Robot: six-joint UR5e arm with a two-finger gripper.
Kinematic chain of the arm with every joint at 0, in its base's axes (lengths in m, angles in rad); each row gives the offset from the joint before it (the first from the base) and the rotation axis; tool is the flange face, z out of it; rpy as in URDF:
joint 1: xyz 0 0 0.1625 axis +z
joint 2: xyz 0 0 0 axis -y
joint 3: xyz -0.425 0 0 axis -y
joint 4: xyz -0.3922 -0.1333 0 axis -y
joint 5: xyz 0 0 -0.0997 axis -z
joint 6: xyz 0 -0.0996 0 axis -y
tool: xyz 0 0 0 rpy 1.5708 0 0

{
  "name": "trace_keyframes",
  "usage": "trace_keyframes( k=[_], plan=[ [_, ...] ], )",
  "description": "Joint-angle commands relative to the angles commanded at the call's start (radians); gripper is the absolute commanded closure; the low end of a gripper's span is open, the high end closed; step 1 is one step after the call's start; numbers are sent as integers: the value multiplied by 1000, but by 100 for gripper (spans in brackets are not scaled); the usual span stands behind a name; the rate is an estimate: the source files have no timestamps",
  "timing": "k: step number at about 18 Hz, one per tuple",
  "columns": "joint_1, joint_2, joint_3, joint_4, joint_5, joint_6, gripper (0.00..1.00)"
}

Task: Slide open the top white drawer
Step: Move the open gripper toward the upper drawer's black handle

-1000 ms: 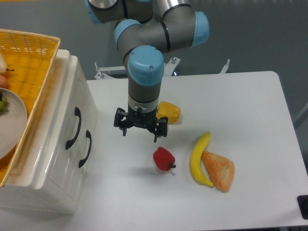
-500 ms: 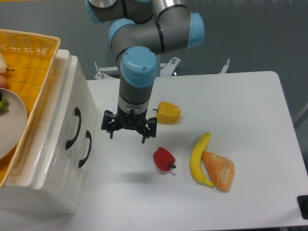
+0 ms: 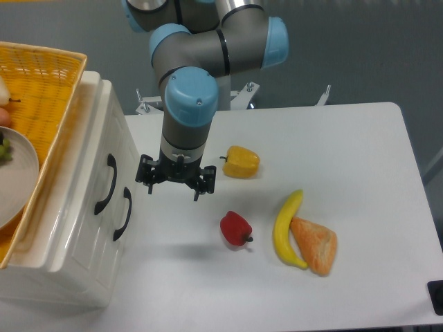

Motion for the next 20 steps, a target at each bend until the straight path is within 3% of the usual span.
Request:
trace_keyframes(
  k=[9,20],
  plan=[
    [2,-5,3,-51,-78,-2,0],
    [0,-2,11,-49,-137,0,0]
  ],
)
